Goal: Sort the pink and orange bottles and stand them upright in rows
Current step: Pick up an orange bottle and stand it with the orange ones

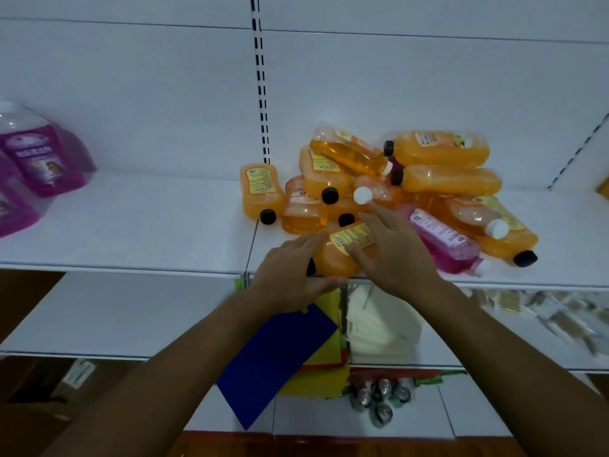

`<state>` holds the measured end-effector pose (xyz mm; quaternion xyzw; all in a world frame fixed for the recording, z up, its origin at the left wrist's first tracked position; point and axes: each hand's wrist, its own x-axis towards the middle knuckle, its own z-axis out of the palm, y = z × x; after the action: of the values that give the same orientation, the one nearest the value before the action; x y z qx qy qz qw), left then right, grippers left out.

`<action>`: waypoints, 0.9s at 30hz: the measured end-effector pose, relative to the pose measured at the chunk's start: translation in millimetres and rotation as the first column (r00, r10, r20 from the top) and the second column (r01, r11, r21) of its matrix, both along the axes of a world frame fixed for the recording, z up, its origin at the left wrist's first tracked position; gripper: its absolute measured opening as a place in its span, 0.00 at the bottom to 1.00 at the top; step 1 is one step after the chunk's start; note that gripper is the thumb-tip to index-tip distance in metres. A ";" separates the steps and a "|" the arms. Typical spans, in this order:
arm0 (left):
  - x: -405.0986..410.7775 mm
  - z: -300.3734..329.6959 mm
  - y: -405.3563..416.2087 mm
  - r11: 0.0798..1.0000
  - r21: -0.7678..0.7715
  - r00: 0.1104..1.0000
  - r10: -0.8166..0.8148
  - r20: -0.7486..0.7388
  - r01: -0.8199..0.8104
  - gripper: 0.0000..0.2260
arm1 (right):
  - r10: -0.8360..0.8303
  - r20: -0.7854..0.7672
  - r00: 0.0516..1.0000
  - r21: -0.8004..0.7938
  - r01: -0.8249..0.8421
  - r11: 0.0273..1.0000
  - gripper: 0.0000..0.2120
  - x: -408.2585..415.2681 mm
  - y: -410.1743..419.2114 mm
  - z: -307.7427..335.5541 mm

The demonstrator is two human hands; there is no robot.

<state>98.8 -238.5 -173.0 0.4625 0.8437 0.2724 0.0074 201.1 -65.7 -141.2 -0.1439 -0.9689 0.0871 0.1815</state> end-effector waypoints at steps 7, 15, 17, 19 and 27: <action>1.0 -5.8 13.5 0.993 0.115 0.990 -0.030 0.136 0.014 0.39 | -0.036 0.054 0.998 -0.121 0.042 0.992 0.33 11.1 9.6 -11.7; -8.5 4.9 1.0 0.942 0.327 0.901 -0.077 0.428 -0.075 0.32 | 0.137 0.095 0.986 -0.091 -0.128 0.988 0.42 25.8 12.5 -12.2; -10.1 10.9 -1.8 0.920 0.381 0.869 -0.117 0.480 -0.086 0.29 | 0.130 0.010 0.991 -0.083 -0.129 0.988 0.38 30.4 10.8 -11.8; -11.6 19.0 -2.0 0.919 0.388 0.854 -0.146 0.500 -0.070 0.27 | 0.092 -0.078 0.993 -0.096 -0.100 0.990 0.32 37.2 10.2 -9.6; 14.2 57.6 35.7 0.895 0.430 0.801 -0.340 0.492 0.116 0.30 | 0.018 -0.202 0.979 -0.144 -0.047 0.988 0.25 93.8 28.1 -0.6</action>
<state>113.1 -202.9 -115.4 0.4556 0.6724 0.5495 0.1961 294.9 -37.6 -141.8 -0.1316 -0.9389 0.1756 0.2654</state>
